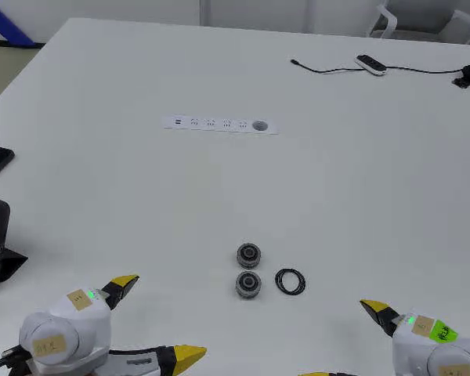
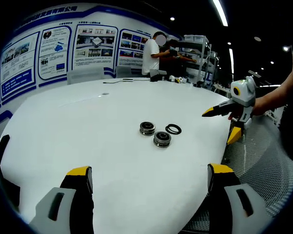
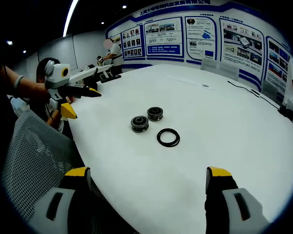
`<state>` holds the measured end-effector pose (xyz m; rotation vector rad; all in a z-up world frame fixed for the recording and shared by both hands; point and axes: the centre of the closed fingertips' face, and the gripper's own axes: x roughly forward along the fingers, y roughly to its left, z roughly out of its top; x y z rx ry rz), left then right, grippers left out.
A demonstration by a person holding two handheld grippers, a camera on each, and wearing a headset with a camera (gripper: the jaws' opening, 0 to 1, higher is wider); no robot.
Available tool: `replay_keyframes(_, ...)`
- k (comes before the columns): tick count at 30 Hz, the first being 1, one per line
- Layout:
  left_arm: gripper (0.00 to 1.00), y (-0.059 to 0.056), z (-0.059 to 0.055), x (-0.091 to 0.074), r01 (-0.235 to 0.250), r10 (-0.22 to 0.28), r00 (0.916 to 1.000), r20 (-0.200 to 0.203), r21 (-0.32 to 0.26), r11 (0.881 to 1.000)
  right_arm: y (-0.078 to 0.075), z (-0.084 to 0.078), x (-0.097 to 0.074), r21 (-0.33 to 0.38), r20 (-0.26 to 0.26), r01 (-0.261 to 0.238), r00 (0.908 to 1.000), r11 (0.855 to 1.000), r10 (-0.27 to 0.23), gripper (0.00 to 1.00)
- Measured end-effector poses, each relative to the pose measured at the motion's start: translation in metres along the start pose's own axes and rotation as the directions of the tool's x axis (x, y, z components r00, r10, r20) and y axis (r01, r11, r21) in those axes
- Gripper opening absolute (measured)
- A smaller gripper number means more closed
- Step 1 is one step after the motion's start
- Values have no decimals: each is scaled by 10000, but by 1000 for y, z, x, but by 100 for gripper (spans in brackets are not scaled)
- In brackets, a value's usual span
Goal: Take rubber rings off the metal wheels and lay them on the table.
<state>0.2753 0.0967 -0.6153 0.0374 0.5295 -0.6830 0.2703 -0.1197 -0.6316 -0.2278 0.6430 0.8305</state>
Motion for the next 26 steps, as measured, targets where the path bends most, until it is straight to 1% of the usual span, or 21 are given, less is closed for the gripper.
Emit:
replay_keyframes(2,100,0,-1,0,20,-20,10000,-56,14,10000,-1,1,0,20,18,15,10000,10000,-16,99)
replay_keyframes(8,100,4,2,0,-81,81,10000,-29,18,10000,-3,0,0,60,9,40,10000,10000,-40,99)
replay_keyframes(18,100,2,4,0,-75,76,9999,-98,36,10000,0,2,1,82,88,-20,10000,10000,19,98)
replay_keyframes(26,100,5,5,0,-89,90,9999,-102,88,9999,-2,1,-1,72,112,-10,9999,10000,9,98)
